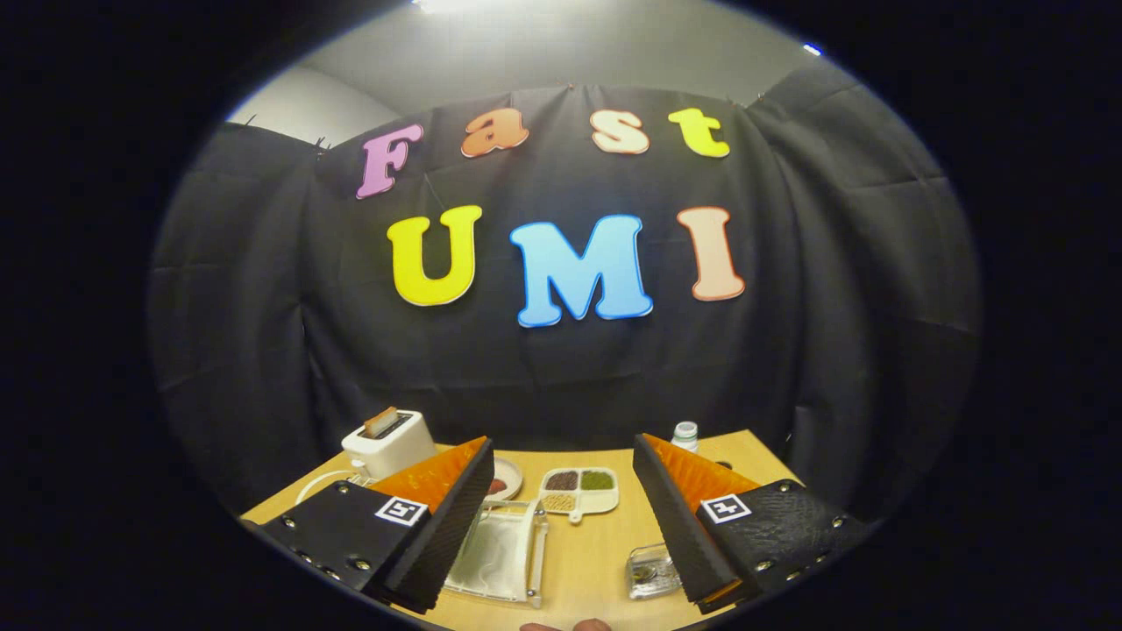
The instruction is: Take the plate from the dish rack, then take the spoon from the basket and place it into the plate.
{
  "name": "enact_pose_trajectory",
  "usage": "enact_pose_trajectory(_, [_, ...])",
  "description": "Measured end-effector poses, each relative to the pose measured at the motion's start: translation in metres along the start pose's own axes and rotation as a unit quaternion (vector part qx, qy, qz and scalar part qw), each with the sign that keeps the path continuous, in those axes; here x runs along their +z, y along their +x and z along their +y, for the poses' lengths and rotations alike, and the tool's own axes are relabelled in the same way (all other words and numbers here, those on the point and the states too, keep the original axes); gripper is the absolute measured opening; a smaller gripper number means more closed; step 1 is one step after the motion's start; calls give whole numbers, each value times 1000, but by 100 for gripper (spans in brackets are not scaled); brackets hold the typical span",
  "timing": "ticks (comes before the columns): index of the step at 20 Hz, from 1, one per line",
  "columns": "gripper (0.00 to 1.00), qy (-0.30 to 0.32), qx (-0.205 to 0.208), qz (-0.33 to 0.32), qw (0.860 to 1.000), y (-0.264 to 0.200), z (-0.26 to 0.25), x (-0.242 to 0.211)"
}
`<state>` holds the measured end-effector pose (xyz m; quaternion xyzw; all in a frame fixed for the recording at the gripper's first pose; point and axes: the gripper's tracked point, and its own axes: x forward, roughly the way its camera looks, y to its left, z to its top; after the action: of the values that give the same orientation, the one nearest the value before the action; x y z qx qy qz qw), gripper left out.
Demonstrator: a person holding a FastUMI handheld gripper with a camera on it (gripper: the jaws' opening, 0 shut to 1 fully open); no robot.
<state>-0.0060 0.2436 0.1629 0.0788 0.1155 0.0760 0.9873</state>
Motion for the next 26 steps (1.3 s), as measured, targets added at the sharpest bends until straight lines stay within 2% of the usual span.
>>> enact_pose_trajectory(4, [98,29,30,104,994,24,38,-32])
enact_pose_trajectory(11, [98,20,34,211,977,59,76,-69])
enact_pose_trajectory(19, [98,19,-2,309,951,87,89,-121])
enact_pose_trajectory(26, [97,-19,-51,340,939,109,86,-145])
